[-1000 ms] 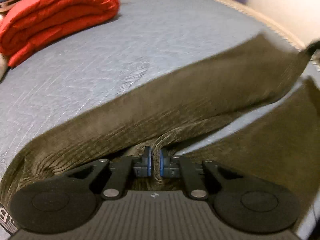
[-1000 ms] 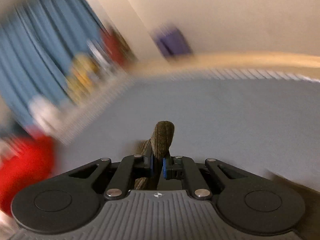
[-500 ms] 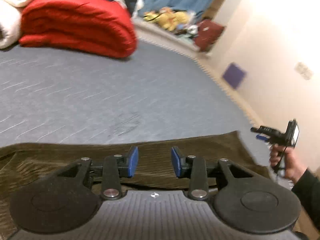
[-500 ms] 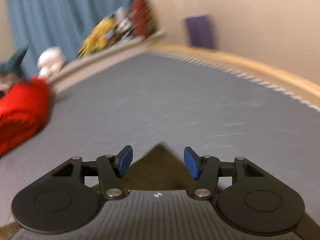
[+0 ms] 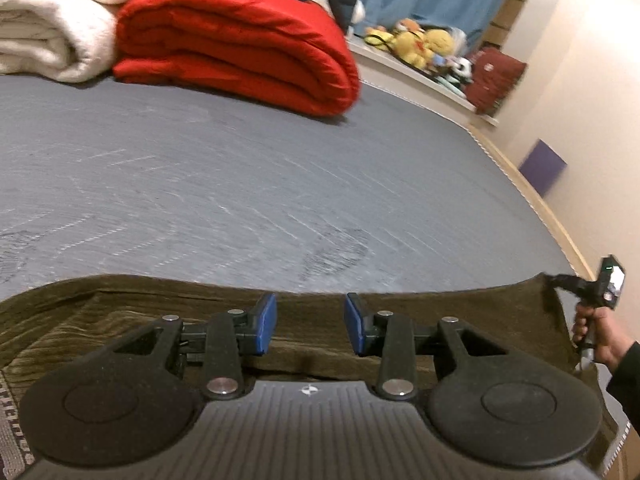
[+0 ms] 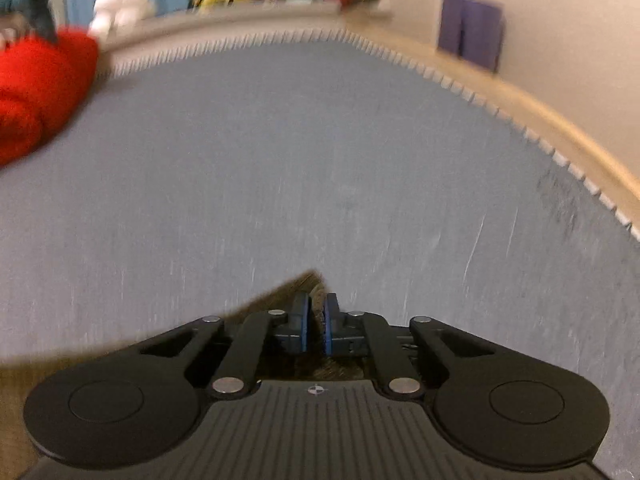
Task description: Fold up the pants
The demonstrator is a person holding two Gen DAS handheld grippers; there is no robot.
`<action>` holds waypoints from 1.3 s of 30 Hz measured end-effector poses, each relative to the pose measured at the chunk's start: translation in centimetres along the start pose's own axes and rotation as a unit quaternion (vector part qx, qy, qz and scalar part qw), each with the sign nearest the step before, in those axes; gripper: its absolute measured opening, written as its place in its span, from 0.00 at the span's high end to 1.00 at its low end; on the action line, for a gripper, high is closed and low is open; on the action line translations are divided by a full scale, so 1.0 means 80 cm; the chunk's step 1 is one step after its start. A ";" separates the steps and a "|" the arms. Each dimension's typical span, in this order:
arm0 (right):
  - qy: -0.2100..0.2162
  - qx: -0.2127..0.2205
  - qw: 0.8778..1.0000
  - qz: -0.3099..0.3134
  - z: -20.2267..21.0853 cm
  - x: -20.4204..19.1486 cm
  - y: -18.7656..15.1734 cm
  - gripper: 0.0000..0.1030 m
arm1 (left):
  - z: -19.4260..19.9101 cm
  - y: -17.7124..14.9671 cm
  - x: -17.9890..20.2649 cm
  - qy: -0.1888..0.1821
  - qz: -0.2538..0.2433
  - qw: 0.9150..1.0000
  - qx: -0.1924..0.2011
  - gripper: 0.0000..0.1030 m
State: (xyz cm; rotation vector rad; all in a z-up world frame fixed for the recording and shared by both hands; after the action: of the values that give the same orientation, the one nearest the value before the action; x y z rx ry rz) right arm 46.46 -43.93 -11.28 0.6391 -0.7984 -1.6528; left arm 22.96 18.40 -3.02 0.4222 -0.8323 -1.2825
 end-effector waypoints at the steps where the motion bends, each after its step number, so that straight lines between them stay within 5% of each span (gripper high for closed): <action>1: -0.005 0.021 1.000 -0.005 -0.001 -0.002 0.010 0.96 | 0.002 0.001 -0.002 0.010 0.001 1.000 0.005 0.60; 8: -0.071 0.114 0.991 -0.004 -0.050 -0.034 0.089 0.97 | 0.012 0.001 0.002 0.015 -0.013 0.999 0.034 0.60; 12: -0.172 0.127 0.976 -0.034 -0.068 -0.010 0.118 1.00 | 0.003 -0.003 0.001 0.033 -0.016 0.999 0.032 0.60; 15: -0.113 0.056 0.988 -0.086 -0.090 0.015 0.106 0.98 | -0.007 -0.006 -0.002 0.040 -0.011 0.999 0.019 0.60; 17: -0.053 0.050 0.992 -0.100 -0.077 0.028 0.088 0.95 | -0.010 -0.007 -0.002 0.044 -0.011 0.999 0.015 0.60; 19: -0.020 0.056 0.992 -0.110 -0.053 0.045 0.068 0.79 | -0.010 -0.007 0.001 0.039 -0.013 0.999 0.015 0.60; 21: 0.014 0.051 0.988 -0.143 -0.022 0.073 0.044 0.53 | -0.009 -0.008 0.004 0.037 -0.017 0.999 0.016 0.60; 27: 0.033 0.024 0.971 -0.235 0.069 0.145 -0.026 0.50 | -0.009 -0.010 0.010 0.029 -0.015 0.999 0.016 0.58; 33: 0.096 -0.071 0.947 -0.298 0.100 0.128 -0.067 0.49 | -0.012 -0.013 0.012 0.039 -0.015 0.999 0.015 0.56; 37: 0.029 -0.130 0.944 -0.303 0.069 0.115 -0.080 0.50 | -0.013 -0.013 0.010 0.039 -0.011 0.999 0.014 0.56; 39: 0.011 -0.122 0.943 -0.310 0.063 0.107 -0.077 0.51 | -0.012 -0.011 0.009 0.040 -0.012 0.999 0.015 0.56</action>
State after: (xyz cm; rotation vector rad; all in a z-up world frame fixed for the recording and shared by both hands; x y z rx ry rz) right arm 37.02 -50.60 -12.95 0.7789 -0.3717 -2.2668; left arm 23.08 17.28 -4.04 0.5068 -0.7818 -1.2677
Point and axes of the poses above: each gripper's, at about its wrist camera, not at the fingertips, and z roughly against the way its jaws point, x to its right, y to its top, the point moved 4 cm from there along -z, roughly the way its jaws point, and after that the axes turned 1 degree about x, right-handed, at the moved point
